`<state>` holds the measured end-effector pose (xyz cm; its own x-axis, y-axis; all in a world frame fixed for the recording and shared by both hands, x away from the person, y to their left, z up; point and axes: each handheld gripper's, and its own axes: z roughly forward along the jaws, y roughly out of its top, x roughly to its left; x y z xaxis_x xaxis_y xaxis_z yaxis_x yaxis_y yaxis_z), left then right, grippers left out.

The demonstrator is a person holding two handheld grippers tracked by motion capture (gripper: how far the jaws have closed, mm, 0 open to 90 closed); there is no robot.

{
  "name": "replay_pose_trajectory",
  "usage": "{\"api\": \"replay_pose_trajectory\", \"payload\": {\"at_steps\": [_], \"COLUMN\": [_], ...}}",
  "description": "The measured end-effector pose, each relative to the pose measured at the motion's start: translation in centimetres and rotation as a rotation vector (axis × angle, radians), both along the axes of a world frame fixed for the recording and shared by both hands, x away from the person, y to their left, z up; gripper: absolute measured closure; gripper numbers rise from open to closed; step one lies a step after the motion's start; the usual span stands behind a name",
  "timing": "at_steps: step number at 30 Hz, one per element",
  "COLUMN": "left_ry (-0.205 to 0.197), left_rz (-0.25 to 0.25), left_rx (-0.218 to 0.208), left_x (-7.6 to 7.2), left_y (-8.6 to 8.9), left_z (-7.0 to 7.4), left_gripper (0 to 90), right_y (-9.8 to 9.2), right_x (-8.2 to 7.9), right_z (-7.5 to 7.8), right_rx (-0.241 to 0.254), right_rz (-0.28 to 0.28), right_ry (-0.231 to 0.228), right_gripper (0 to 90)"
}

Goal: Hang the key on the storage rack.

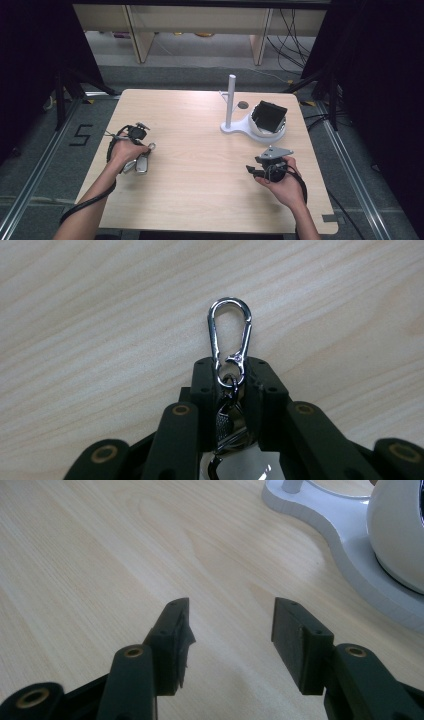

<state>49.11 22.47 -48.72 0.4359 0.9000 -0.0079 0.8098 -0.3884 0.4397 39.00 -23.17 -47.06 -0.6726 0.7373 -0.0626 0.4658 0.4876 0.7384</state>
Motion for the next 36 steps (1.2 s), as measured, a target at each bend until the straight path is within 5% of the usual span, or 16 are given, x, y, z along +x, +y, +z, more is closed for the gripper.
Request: {"api": "replay_pose_trajectory", "payload": {"at_steps": [12,14,23,26,27,36], "left_ry": [-0.181,-0.188,-0.316,-0.347,-0.385,-0.512], "left_rz": [0.014,0.011,0.011,-0.015,0.014,0.031], "left_rx": [-0.127,-0.131,-0.226,-0.225,-0.264,-0.349], "left_x": [-1.9,-2.2,-3.7,-4.1,-4.3,-5.4], "left_y": [0.3,0.4,0.7,0.9,0.6,0.0], "left_z": [0.2,0.4,0.9,1.3,1.3,2.2], "left_gripper": [75.4,75.4,75.4,75.4,75.4,75.4], "right_y": [0.1,0.1,-0.1,-0.3,-0.4,-1.0], "right_x": [0.0,-0.1,0.1,0.1,0.0,0.0], "right_z": [-0.2,-0.2,-0.9,-1.2,-1.2,-2.0], "right_rx": [0.006,0.010,0.020,0.036,0.042,0.081], "right_rz": [-0.006,-0.012,-0.012,-0.023,-0.030,-0.049], "right_ry": [0.015,0.024,-0.004,-0.007,0.003,-0.018], "right_gripper": [50.5,50.5,50.6,50.6,50.6,50.6]}}
